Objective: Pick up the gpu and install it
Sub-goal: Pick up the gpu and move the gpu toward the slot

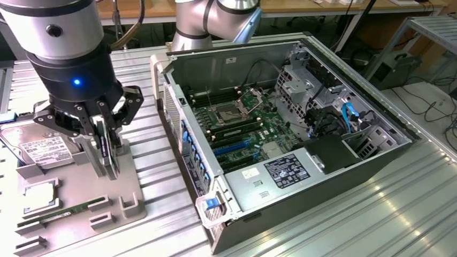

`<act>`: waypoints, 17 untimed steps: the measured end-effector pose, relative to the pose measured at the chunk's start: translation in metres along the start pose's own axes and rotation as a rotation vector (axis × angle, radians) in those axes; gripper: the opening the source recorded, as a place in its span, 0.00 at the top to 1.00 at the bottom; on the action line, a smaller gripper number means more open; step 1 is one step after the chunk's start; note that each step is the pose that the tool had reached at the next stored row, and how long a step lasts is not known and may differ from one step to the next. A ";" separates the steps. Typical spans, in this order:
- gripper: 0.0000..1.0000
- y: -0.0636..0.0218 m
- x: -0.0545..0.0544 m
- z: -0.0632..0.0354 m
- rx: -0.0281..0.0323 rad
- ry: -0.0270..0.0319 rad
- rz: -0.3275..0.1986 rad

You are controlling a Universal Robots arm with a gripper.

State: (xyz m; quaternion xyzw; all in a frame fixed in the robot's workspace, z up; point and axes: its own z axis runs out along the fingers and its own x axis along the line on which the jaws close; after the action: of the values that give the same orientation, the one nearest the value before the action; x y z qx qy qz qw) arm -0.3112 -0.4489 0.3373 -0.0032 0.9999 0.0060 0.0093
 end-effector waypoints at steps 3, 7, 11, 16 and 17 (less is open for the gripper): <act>0.72 0.0001 0.000 -0.0104 -0.0001 -0.0001 0.000; 0.72 0.0002 0.000 -0.0176 0.0000 0.0000 0.000; 0.72 0.0003 0.000 -0.0248 0.0000 0.0000 0.000; 0.72 0.0004 -0.001 -0.0335 0.0000 0.0000 0.000; 0.72 0.0004 -0.001 -0.0352 0.0000 0.0000 0.000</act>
State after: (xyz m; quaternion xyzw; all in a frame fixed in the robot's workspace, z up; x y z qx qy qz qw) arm -0.3112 -0.4489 0.3725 -0.0032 0.9999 0.0060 0.0093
